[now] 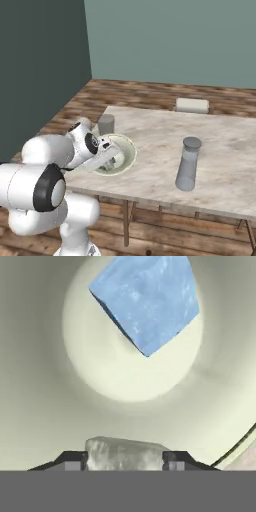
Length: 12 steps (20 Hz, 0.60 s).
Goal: There are two ice cubes in the ice bowl. Place both ice cubes in the glass cup.
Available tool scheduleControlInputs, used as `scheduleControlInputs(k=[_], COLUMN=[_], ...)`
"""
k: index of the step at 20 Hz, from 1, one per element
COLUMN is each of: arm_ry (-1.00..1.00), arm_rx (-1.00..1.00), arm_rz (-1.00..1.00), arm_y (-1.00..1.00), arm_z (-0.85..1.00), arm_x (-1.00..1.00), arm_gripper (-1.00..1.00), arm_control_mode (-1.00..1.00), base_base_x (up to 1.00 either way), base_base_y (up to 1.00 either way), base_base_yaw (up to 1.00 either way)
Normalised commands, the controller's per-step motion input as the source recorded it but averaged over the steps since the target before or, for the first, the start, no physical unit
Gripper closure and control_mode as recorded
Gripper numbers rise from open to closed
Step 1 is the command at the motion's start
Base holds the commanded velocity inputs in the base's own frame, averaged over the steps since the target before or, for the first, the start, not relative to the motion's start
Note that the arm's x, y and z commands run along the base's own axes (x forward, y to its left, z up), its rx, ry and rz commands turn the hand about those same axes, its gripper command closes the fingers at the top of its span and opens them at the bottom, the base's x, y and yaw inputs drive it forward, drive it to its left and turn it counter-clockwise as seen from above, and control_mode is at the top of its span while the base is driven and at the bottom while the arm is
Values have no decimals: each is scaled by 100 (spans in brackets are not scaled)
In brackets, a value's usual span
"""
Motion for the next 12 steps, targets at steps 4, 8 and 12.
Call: scheduleControlInputs(k=[4,8,12], arm_ry=[0,0,0], arm_rx=[13,7,6], arm_rz=[-16,-13,-8], arm_y=[0,0,0], arm_z=[100,100,100], arm_x=[-13,24,37], arm_gripper=[100,100,100], arm_control_mode=[-100,-100,-100], base_base_x=[0,0,0], base_base_y=[0,0,0], base_base_yaw=[0,0,0])
